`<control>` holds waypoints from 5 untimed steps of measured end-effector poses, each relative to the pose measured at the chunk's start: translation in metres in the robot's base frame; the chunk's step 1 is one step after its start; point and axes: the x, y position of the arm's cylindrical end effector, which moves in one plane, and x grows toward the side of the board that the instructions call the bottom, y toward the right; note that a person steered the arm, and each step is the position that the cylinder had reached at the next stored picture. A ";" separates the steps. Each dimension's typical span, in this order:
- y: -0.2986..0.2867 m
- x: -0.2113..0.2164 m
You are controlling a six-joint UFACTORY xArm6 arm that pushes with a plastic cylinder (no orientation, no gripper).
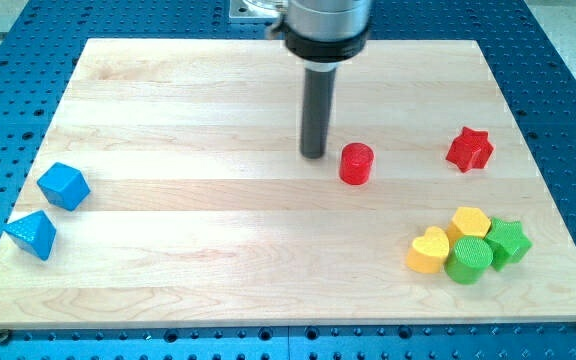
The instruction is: Push the red circle above the yellow hexagon
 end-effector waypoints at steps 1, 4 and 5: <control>0.025 0.019; 0.053 0.041; 0.065 0.078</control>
